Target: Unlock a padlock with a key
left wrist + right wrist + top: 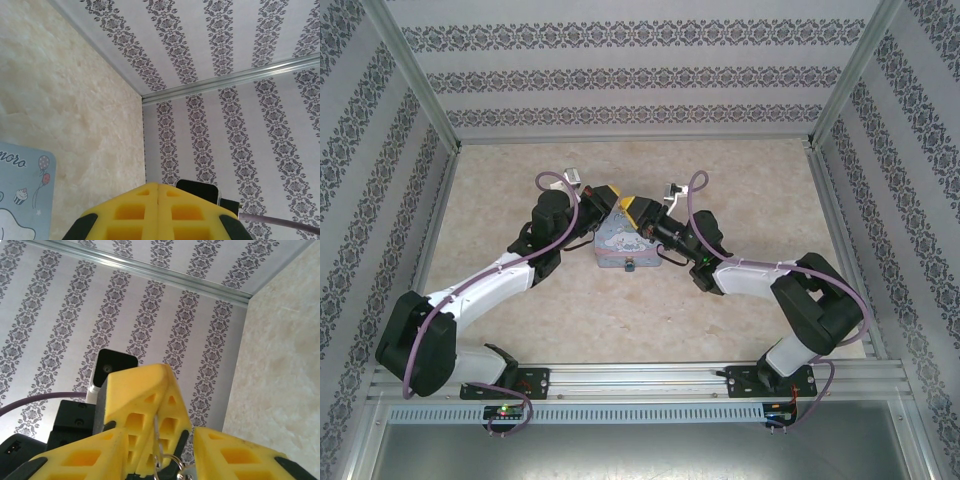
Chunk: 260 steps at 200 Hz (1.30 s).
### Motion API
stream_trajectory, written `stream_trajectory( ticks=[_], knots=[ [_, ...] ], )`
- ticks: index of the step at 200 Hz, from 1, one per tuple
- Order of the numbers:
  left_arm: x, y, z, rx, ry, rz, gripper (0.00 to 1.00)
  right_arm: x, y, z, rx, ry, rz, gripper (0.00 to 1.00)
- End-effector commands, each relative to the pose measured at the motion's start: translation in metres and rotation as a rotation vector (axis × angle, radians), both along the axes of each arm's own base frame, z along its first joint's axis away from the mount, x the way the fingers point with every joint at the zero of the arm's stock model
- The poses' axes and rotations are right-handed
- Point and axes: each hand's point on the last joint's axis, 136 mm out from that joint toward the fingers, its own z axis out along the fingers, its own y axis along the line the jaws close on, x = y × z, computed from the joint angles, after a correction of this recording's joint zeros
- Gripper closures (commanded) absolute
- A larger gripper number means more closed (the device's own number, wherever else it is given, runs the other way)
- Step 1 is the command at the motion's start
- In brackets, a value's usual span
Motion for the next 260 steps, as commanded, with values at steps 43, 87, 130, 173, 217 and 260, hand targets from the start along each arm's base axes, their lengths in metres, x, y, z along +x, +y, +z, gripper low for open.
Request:
stream_trajectory(
  ticks=[43,87,130,173,217,260],
  knots=[
    [-0.005,-0.001,0.02,-0.036,-0.067,0.002,1.0,0.001,0.007,0.02,0.055,-0.058,-0.001,0.65],
    [-0.006,-0.001,0.02,-0.032,-0.068,0.003,1.0,0.002,0.011,0.018,0.055,-0.054,0.007,0.72],
    [-0.006,0.0,0.02,-0.024,-0.072,0.011,1.0,0.0,0.013,0.014,0.057,-0.045,0.015,0.73],
    [-0.006,0.0,0.022,-0.018,-0.078,0.014,1.0,-0.003,0.016,0.01,0.054,-0.041,0.024,0.73],
    [-0.006,0.001,0.021,-0.014,-0.078,0.018,1.0,-0.003,0.014,0.006,0.052,-0.034,0.012,0.76],
    [-0.008,0.003,0.021,-0.01,-0.079,0.021,1.0,0.001,0.005,0.008,0.062,-0.033,-0.013,0.76]
  ],
)
